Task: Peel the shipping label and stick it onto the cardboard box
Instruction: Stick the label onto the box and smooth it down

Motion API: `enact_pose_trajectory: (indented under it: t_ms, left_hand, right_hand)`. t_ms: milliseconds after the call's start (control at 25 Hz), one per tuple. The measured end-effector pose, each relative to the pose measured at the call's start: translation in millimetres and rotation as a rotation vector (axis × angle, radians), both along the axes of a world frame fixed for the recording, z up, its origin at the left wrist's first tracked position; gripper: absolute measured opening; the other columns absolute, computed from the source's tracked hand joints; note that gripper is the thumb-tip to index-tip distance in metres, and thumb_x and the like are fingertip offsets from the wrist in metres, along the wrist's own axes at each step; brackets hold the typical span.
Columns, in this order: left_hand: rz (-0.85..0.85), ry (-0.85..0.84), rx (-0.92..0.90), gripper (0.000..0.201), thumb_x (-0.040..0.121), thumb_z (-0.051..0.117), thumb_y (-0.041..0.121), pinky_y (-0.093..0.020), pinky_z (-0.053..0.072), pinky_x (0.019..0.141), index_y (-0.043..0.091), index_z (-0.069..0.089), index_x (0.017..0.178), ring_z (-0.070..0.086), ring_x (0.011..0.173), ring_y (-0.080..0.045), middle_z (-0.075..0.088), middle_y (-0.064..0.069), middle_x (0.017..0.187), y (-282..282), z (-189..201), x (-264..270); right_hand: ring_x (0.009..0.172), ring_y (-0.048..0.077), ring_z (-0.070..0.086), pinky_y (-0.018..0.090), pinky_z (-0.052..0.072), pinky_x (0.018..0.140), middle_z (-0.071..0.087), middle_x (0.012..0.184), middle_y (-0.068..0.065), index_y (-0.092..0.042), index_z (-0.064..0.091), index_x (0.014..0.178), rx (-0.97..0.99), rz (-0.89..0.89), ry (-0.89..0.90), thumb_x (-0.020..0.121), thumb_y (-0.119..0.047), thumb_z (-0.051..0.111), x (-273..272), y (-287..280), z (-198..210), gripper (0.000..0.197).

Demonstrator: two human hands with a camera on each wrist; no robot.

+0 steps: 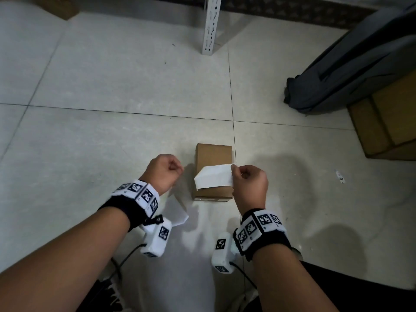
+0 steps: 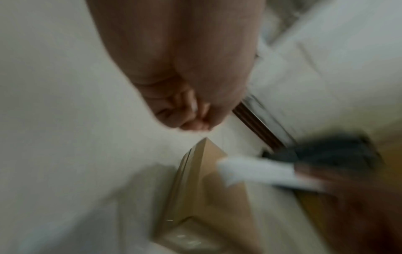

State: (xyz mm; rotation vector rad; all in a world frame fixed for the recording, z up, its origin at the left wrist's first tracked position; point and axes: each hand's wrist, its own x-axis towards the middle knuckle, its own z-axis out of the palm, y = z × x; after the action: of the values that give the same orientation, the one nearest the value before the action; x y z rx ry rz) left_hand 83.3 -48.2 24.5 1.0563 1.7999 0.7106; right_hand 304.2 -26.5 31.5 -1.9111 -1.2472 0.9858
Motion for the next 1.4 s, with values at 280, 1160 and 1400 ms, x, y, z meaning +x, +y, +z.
enact_pose_trajectory:
  t_ms: [280,1160,1400]
  left_hand:
    - [-0.666,0.458,0.446,0.027,0.08,0.064,0.034,-0.031,0.052,0.075,0.023,0.054,0.102,0.055,0.092,-0.013,0.053,0.007,0.104,-3.9,32.6,57.4]
    - [0.089,-0.506,0.015,0.016,0.082,0.074,0.0,-0.031,0.061,0.067,-0.005,0.071,0.097,0.07,0.073,-0.023,0.074,-0.022,0.093,30.9,41.1,51.1]
    - [0.19,-0.658,-0.04,0.017,0.091,0.067,0.01,-0.034,0.063,0.063,-0.003,0.069,0.101,0.072,0.071,-0.022,0.073,-0.018,0.093,31.8,40.8,49.9]
  right_hand:
    - [0.058,0.042,0.064,0.042,0.057,0.058,0.065,0.056,0.02,-0.002,0.057,0.058,-0.04,-0.009,-0.047,0.08,-0.023,0.058,-13.6,-0.7,3.8,0.03]
    - [0.126,0.031,0.06,0.056,0.036,0.114,0.069,0.132,0.01,-0.014,0.067,0.13,-0.441,-0.244,1.015,0.084,-0.086,0.031,0.3,9.8,26.6,0.093]
    - [0.103,0.047,0.071,0.054,0.055,0.087,0.076,0.112,0.023,0.002,0.073,0.104,-0.315,0.047,0.735,0.094,-0.023,0.065,-1.0,6.9,14.4,0.028]
